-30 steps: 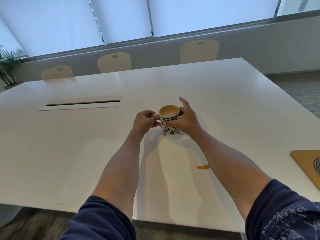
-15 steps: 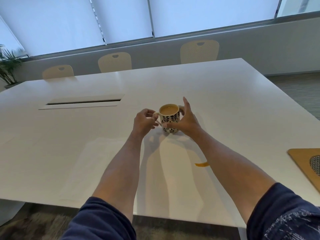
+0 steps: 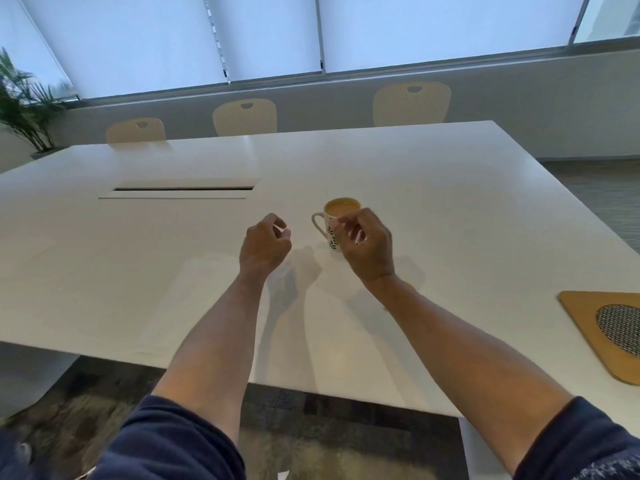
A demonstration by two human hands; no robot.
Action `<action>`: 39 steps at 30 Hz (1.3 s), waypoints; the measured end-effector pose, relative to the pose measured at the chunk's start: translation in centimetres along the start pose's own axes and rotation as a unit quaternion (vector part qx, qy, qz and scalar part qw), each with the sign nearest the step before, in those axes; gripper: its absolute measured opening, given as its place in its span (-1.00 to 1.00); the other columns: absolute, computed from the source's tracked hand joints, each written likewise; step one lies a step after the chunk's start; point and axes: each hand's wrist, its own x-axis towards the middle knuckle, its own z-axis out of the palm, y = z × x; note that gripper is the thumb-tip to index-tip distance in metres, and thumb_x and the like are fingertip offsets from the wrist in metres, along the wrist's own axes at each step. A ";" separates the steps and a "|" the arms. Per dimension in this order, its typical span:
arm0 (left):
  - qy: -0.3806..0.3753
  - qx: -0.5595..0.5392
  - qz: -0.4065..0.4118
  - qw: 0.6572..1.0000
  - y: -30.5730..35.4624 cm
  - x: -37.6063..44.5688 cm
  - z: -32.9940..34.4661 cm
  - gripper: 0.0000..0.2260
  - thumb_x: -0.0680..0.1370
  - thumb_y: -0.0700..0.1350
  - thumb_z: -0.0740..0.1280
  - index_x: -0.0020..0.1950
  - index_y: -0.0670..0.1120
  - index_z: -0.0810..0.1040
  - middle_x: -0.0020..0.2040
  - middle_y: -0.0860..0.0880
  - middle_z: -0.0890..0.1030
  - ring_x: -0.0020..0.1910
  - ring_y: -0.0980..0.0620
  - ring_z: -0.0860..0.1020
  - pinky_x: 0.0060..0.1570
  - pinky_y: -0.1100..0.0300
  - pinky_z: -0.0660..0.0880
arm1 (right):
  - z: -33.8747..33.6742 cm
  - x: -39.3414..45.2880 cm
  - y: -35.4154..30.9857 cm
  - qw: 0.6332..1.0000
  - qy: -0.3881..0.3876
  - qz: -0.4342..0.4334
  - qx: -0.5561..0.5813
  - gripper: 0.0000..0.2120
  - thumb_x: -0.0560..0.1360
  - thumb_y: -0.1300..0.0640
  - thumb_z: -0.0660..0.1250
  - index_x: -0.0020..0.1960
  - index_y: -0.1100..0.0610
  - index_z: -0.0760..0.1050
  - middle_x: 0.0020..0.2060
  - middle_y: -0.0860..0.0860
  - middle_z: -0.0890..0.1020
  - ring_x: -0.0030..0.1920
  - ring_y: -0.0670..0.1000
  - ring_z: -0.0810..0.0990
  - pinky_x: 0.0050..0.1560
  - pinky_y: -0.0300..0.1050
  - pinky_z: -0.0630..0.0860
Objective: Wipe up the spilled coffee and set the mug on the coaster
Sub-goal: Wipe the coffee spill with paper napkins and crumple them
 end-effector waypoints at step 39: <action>-0.104 0.220 -0.228 0.943 -13.3 -1.1 -9.5 -0.16 0.37 0.32 0.53 0.52 -0.02 0.33 0.45 -0.19 0.38 0.46 -0.25 0.34 0.37 -0.14 0.29 | 13.5 -2.7 -2.3 0.872 -0.399 0.183 -0.215 -0.57 0.38 -0.15 0.52 0.19 -0.01 0.62 0.20 -0.02 0.57 0.18 0.03 0.56 0.18 0.05 0.54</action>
